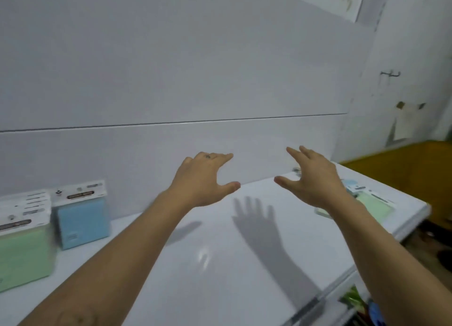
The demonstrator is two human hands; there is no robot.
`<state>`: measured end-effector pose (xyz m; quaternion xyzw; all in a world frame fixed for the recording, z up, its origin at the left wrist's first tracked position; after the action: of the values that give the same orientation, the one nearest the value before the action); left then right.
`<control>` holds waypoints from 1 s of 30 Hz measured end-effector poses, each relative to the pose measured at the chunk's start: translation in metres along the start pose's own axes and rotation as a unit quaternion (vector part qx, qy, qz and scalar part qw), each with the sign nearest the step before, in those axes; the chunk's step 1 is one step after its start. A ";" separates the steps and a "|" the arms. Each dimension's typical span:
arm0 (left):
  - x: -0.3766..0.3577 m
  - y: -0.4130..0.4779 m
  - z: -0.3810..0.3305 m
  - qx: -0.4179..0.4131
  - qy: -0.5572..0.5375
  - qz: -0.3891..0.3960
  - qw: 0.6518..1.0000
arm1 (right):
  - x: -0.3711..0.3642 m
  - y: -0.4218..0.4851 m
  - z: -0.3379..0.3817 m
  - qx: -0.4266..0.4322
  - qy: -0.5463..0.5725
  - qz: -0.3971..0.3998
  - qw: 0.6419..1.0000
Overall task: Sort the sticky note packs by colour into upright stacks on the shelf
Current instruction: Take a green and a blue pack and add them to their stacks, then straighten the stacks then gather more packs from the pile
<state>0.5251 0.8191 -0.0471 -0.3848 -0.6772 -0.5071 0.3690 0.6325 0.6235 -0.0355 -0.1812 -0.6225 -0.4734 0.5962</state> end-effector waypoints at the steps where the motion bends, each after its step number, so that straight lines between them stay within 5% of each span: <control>1: -0.010 0.008 -0.014 -0.013 -0.003 0.011 1.000 | 0.002 -0.002 -0.017 -0.015 -0.006 0.000 1.000; 15: -0.129 0.100 -0.189 -0.065 -0.036 0.097 0.992 | -0.003 -0.006 -0.233 -0.188 -0.003 0.037 0.981; 30: -0.227 0.169 -0.245 0.110 0.028 0.205 0.972 | -0.064 0.073 -0.358 -0.168 0.033 0.104 0.980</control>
<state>0.8009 0.5797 -0.1292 -0.4585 -0.6248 -0.3539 0.5236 0.9085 0.3923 -0.1240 -0.3265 -0.4922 -0.5124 0.6234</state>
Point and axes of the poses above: each hand's wrist, its own y-axis towards the middle knuckle, its own x-axis out of the back of the hand, z = x × y, the point moved 7 cm from there along y, towards the middle knuckle, and after that the axes turned 1 degree about x, right-handed, at the moved point
